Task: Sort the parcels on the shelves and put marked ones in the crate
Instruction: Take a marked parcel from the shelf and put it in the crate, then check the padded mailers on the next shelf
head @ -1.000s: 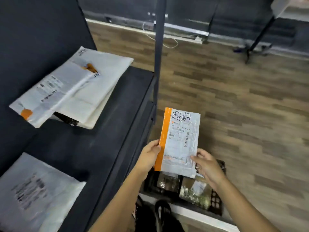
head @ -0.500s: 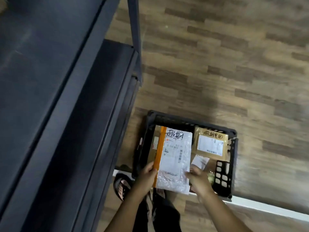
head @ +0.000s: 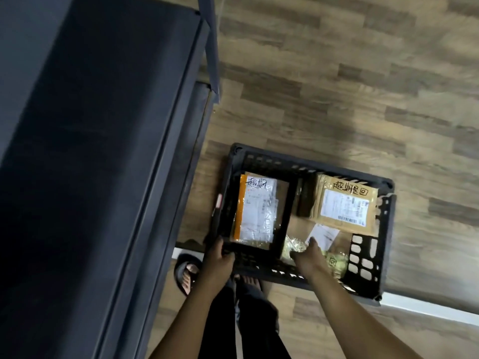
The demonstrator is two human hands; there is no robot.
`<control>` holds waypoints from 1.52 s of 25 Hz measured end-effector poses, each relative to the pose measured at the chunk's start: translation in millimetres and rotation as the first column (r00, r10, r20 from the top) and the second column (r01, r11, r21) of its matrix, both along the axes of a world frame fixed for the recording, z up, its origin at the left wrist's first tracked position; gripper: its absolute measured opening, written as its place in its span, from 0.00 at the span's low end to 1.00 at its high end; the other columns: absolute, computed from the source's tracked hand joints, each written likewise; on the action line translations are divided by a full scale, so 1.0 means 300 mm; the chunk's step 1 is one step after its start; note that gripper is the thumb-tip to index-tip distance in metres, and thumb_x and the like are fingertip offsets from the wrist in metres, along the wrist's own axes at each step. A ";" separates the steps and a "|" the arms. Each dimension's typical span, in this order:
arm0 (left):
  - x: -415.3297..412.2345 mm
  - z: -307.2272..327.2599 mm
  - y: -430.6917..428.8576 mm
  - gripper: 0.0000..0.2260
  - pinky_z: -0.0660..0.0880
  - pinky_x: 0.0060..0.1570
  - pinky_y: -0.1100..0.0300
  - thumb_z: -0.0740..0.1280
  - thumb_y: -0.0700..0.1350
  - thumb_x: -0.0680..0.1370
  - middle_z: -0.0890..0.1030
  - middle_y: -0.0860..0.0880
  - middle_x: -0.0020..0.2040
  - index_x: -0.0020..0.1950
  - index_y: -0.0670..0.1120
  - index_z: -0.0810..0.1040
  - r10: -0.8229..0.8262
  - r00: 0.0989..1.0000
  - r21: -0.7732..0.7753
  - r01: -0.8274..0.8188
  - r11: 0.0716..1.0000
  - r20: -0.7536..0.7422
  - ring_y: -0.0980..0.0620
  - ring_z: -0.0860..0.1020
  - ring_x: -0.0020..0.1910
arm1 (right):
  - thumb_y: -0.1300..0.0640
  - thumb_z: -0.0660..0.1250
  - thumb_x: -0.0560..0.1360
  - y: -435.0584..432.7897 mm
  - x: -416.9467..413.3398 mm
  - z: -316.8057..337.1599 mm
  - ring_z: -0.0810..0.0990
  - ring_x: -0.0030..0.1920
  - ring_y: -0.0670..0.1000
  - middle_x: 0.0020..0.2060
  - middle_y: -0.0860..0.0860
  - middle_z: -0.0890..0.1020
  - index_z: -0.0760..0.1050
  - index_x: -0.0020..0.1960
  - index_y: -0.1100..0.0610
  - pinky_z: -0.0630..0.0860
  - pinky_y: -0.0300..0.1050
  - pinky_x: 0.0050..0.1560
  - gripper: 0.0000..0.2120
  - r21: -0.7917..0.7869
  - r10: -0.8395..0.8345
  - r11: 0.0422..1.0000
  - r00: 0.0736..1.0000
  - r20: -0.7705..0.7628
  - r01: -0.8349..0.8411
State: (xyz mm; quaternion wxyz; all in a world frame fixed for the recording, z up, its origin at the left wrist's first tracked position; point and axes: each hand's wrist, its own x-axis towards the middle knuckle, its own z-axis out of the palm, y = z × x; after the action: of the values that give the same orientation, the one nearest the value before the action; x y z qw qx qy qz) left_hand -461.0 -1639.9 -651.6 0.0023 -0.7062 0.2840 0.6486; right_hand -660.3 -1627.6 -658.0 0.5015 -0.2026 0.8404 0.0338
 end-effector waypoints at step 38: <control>1.126 1.701 -0.240 0.16 0.68 0.62 0.49 0.57 0.50 0.82 0.76 0.40 0.57 0.63 0.41 0.70 0.811 0.265 -0.252 -0.956 0.150 -0.522 0.42 0.75 0.54 | 0.59 0.62 0.77 -0.801 1.131 1.766 0.72 0.65 0.60 0.65 0.60 0.71 0.62 0.72 0.59 0.68 0.45 0.62 0.25 -0.860 0.668 0.381 0.744 0.003 -0.340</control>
State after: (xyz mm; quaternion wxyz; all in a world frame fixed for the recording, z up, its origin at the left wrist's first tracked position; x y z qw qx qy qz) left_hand -123.1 -1711.8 -141.4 -0.6129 -0.6099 -0.0279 0.5016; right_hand -321.1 -1868.0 -128.2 0.4528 -0.6628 0.5456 -0.2407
